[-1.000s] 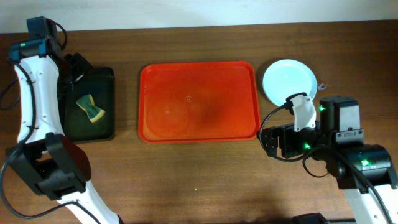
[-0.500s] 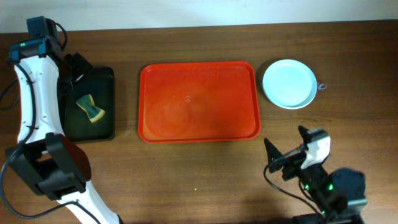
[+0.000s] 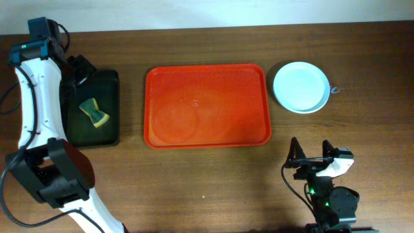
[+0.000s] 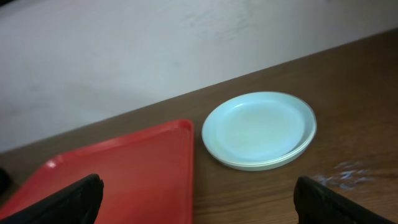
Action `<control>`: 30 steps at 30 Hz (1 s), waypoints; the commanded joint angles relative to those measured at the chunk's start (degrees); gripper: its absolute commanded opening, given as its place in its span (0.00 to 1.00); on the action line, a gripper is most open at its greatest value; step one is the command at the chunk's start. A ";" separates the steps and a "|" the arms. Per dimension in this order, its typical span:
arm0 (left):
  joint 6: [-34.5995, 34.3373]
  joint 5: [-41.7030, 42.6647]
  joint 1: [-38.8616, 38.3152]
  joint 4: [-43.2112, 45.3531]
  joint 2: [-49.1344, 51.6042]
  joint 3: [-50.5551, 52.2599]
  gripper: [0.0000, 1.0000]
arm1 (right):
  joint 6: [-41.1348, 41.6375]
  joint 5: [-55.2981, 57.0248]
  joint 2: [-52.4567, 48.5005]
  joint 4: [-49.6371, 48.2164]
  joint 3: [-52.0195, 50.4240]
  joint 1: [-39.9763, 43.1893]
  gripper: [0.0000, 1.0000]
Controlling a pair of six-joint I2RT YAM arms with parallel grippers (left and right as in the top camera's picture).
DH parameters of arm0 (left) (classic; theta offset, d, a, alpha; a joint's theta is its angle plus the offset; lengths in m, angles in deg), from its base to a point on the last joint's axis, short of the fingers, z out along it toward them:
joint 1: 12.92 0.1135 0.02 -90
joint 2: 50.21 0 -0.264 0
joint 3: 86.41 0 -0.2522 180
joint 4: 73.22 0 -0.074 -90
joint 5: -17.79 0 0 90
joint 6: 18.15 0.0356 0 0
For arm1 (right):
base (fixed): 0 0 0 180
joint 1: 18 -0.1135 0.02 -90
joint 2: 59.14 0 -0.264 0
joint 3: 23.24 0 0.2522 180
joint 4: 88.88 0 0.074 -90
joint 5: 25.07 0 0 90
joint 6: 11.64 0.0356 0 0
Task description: Clean dirty plates on tray and stack at the side
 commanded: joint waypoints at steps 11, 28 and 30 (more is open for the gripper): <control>-0.13 -0.02 0.04 -0.04 -0.07 -0.24 0.99 | -16.35 0.70 0.66 0.15 -0.57 0.35 0.99; 0.09 0.83 -2.40 -2.51 -0.07 0.09 0.99 | -16.35 0.70 0.66 0.13 -0.57 0.35 0.99; 7.85 0.83 -6.73 -0.26 -0.07 0.13 0.99 | -16.35 0.68 0.66 0.15 -0.57 0.35 0.99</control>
